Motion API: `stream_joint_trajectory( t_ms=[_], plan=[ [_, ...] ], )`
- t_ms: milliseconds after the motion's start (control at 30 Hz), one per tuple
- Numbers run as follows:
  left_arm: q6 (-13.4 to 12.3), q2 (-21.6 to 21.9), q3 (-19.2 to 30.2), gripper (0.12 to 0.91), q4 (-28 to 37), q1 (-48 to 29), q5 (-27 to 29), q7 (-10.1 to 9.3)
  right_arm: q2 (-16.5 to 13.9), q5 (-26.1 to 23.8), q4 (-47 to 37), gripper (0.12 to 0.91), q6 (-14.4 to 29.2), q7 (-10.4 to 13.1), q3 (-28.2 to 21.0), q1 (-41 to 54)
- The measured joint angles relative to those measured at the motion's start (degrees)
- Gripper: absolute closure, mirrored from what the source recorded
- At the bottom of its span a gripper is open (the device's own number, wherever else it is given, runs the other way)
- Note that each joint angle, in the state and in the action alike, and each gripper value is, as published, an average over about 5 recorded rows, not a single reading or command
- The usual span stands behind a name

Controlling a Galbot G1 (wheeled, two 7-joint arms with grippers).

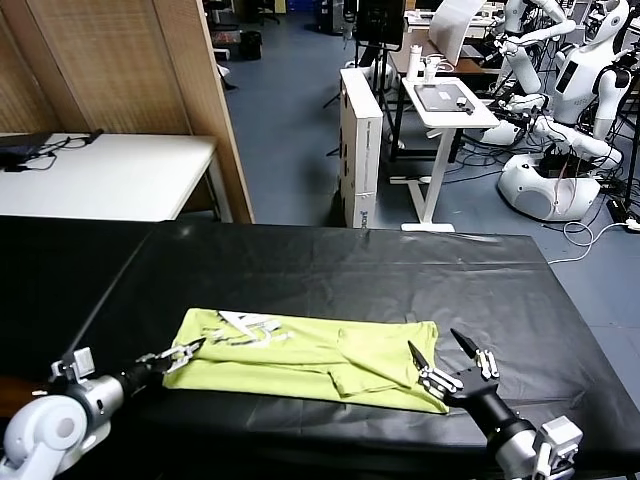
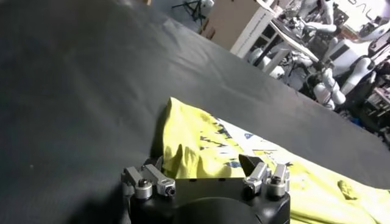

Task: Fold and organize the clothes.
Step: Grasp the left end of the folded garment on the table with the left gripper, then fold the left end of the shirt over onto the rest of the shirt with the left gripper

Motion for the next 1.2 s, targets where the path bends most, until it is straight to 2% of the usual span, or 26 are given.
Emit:
stream_joint_trajectory(
  t_ms=[133,233,367,500,600,767,933,1200],
  plan=[
    [0.0,0.0,0.0,0.126,0.0,0.0,0.1,-0.13,0.1,-0.8,0.0,0.118,0.1,0.0,-0.8,0.3],
    [0.0,0.1,0.0,0.195,-0.2,0.2,0.4,-0.43,0.1,-1.0,-0.1,0.118,0.1,0.1,-1.1,0.5],
    [0.1,0.1,0.0,0.42,-0.4,0.4,1.0,-0.74,0.2,-1.1,-0.2,0.118,0.1,0.2,-1.5,0.7],
    [0.3,0.0,-0.1,0.681,-0.7,0.6,1.4,-0.92,0.5,-1.3,-0.4,0.118,0.2,0.2,-1.9,0.9],
    [0.4,-0.1,-0.1,0.811,-1.2,0.6,1.5,-1.41,0.6,-1.6,-0.6,0.118,0.2,0.3,-2.2,1.1],
    [0.6,-0.4,-0.6,0.836,-2.6,0.7,3.4,-2.1,0.9,-1.9,-1.1,0.118,0.3,0.4,-2.7,1.6],
    [0.3,-0.6,-2.0,0.835,-4.6,1.1,10.1,-1.41,1.2,-2.0,-1.8,0.118,0.7,0.6,-3.1,2.2],
    [-6.3,1.0,-6.7,0.835,-6.4,2.5,24.3,-0.43,1.7,-2.1,-3.3,0.118,1.3,0.9,-3.7,3.3]
  ],
)
